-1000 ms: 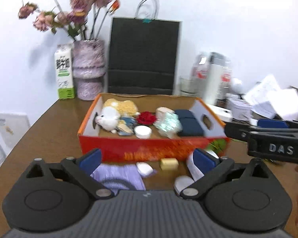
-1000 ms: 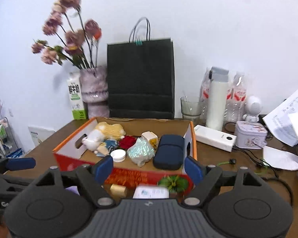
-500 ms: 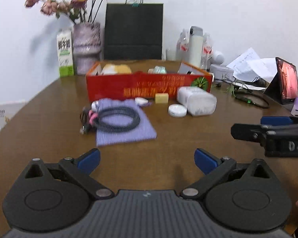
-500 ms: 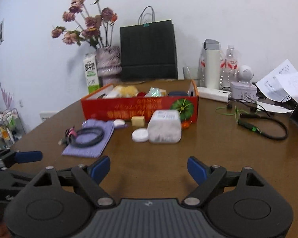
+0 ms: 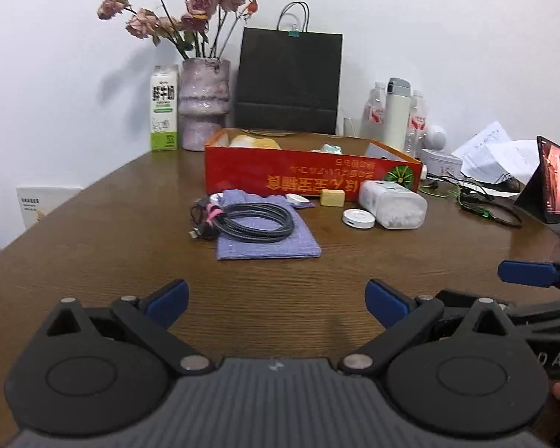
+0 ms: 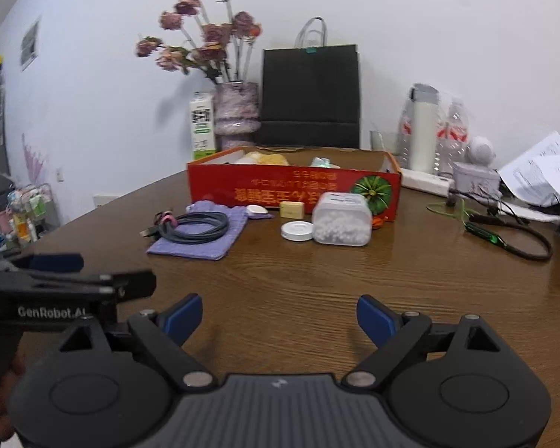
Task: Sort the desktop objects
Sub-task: 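Move both open tools back over the table, then grasp the black cable with the left tool while the right tool grasps the white cotton-ball jar, then carry cable and cotton-ball jar into the box and release both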
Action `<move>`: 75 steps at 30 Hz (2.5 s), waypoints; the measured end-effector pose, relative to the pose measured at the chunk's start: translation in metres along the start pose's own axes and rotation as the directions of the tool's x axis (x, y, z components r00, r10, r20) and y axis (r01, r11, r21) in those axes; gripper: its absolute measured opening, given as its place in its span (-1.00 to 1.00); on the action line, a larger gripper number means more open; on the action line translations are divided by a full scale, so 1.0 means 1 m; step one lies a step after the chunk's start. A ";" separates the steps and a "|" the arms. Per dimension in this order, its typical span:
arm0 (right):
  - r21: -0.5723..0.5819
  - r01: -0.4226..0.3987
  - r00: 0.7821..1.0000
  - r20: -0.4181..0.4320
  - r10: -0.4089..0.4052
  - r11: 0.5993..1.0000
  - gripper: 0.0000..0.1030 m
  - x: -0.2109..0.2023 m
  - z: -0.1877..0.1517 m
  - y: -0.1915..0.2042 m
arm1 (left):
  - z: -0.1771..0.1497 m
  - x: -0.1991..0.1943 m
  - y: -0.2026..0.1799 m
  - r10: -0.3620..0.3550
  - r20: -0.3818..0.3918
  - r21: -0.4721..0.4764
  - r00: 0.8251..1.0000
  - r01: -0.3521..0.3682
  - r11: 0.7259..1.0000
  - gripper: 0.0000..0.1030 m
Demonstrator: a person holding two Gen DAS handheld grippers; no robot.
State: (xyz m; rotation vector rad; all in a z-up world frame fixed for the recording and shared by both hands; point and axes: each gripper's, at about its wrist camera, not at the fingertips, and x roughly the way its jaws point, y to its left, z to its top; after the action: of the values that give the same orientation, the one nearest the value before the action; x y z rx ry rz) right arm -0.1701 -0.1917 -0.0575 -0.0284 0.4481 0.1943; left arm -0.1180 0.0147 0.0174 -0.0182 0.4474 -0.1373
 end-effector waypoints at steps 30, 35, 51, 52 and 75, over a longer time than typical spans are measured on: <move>0.215 0.145 0.975 -0.198 -0.102 0.966 0.27 0.177 0.087 -0.072 | 0.075 0.140 0.080 -0.065 -0.153 -0.249 0.986 0.025 0.968 -0.63; 0.290 0.049 0.992 -0.128 -0.012 0.956 0.26 0.125 0.092 -0.077 | 0.089 0.089 0.084 -0.116 0.022 -0.273 0.993 0.117 0.955 -0.74; 0.294 -0.072 0.988 -0.113 0.109 0.953 0.25 0.003 0.043 -0.045 | 0.075 -0.006 0.038 -0.250 0.060 -0.222 0.966 0.257 0.941 -0.75; 0.291 -0.071 0.988 -0.110 0.108 0.954 0.25 0.000 0.044 -0.045 | 0.075 -0.009 0.037 -0.253 0.064 -0.219 0.965 0.261 0.940 -0.75; 0.284 -0.053 0.986 -0.139 0.096 0.957 0.25 0.171 0.226 -0.099 | 0.250 0.171 0.042 -0.209 -0.084 -0.168 0.974 0.193 0.967 -0.75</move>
State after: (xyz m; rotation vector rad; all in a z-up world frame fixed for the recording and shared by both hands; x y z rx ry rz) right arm 0.0965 -0.2425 0.0711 0.2534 0.6256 0.2028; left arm 0.1486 0.0303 0.1675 -0.2153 0.5572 -0.3035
